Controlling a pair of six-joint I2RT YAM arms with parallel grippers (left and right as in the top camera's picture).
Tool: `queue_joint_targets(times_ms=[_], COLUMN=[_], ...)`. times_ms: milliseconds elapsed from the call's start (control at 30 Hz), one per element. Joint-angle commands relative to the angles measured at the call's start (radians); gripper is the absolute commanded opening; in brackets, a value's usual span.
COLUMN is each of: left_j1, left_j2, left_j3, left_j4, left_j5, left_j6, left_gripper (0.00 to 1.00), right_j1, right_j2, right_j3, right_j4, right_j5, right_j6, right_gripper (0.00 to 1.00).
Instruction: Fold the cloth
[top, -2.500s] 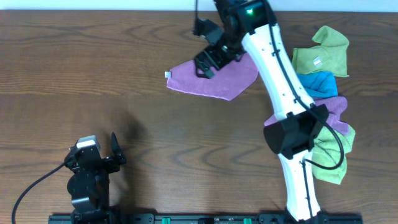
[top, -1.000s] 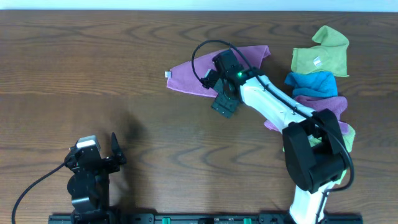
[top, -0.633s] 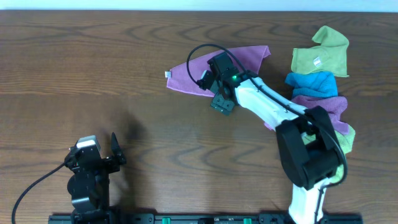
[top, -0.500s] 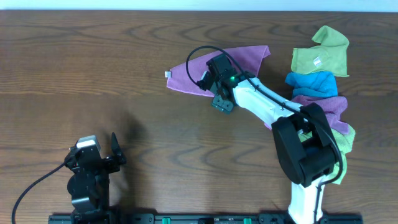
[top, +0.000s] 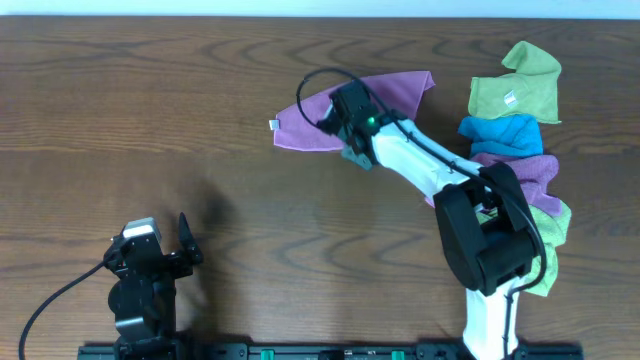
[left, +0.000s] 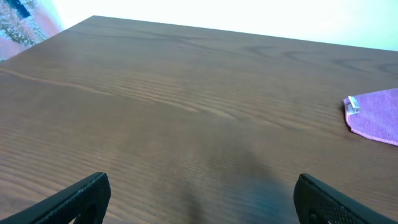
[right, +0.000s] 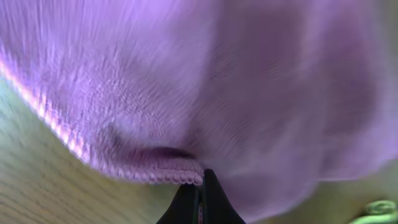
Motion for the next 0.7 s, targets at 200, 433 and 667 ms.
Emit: queue_joint_targets(times_ms=[200,433,667], left_j1=[-0.004,-0.004,-0.004], left_j2=[-0.004,-0.004,-0.004], left_j3=[-0.022,-0.022,-0.022], left_j4=[-0.007,-0.007,-0.007], left_j5=[0.003,0.003,0.003], left_j6=[0.006,0.006,0.006], left_gripper=[0.95,0.95,0.95], right_j1=[0.147,0.276,0.024], right_j2=[-0.010,-0.013,0.016], right_j3=[0.417,0.721,0.768], right_j4=[-0.066,-0.168,-0.307], right_j5=[-0.372,-0.418,-0.371], right_j6=[0.041,0.042,0.368], right_gripper=[0.01,0.01,0.01])
